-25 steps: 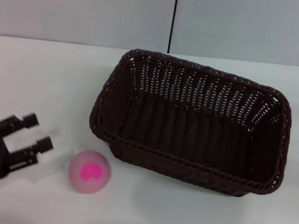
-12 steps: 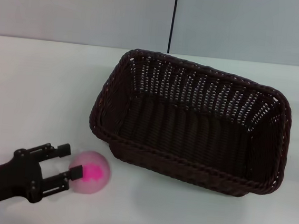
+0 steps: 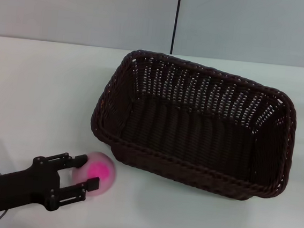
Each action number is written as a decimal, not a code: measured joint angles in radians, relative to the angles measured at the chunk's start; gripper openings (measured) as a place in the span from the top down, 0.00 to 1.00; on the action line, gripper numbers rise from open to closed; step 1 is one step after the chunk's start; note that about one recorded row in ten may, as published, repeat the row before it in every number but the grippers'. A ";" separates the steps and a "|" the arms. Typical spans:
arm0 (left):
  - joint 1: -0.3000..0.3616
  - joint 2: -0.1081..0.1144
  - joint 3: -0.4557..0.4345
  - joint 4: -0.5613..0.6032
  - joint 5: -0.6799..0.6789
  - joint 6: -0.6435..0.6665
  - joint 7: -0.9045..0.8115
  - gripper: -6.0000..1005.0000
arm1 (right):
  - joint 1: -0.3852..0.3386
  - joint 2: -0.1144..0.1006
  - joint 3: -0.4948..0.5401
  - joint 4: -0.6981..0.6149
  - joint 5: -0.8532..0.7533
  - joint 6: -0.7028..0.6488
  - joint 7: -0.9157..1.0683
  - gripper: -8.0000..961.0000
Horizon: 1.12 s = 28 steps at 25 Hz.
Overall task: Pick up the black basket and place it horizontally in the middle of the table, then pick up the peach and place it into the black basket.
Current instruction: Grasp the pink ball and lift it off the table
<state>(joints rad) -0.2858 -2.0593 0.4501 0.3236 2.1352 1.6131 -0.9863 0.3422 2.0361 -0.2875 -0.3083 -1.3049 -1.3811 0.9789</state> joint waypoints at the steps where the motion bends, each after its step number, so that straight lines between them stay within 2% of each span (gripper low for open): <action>1: 0.000 0.000 0.000 0.000 0.000 0.000 0.000 0.39 | 0.000 0.000 0.000 0.002 0.000 0.001 0.000 0.57; 10: -0.007 -0.002 -0.024 0.000 -0.013 -0.004 0.030 0.43 | -0.005 0.002 -0.001 0.022 -0.001 0.003 -0.018 0.57; 13: -0.013 -0.003 -0.027 -0.007 -0.013 -0.004 0.038 0.65 | -0.006 0.002 -0.001 0.022 -0.001 0.003 -0.020 0.57; 17: -0.015 -0.001 -0.027 -0.012 -0.014 0.001 0.041 0.75 | -0.007 0.003 0.001 0.022 -0.001 0.003 -0.021 0.57; 20: -0.015 0.006 -0.027 -0.002 -0.014 0.055 0.040 0.81 | -0.006 0.003 0.001 0.022 0.000 0.003 -0.021 0.57; 22: -0.012 0.022 -0.027 0.012 -0.013 0.138 0.027 0.84 | -0.005 0.003 0.001 0.023 0.000 0.003 -0.022 0.57; 23: -0.009 0.046 -0.033 0.020 -0.014 0.223 0.004 0.85 | -0.005 0.003 0.001 0.023 0.000 0.002 -0.022 0.57; 25: -0.012 0.073 -0.064 0.022 -0.014 0.310 -0.026 0.86 | -0.005 0.003 0.004 0.023 0.000 0.002 -0.022 0.57; 26: -0.012 0.073 -0.064 0.022 -0.014 0.310 -0.026 0.86 | -0.005 0.003 0.004 0.023 0.000 0.002 -0.022 0.57; 27: -0.028 0.084 -0.117 0.015 -0.016 0.352 -0.063 0.87 | -0.004 0.003 0.004 0.023 -0.001 0.002 -0.022 0.57; 28: -0.028 0.084 -0.117 0.015 -0.016 0.352 -0.063 0.87 | -0.004 0.003 0.004 0.023 -0.001 0.002 -0.022 0.57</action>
<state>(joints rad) -0.3134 -1.9752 0.3330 0.3389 2.1194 1.9647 -1.0492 0.3380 2.0386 -0.2840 -0.2850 -1.3057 -1.3788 0.9571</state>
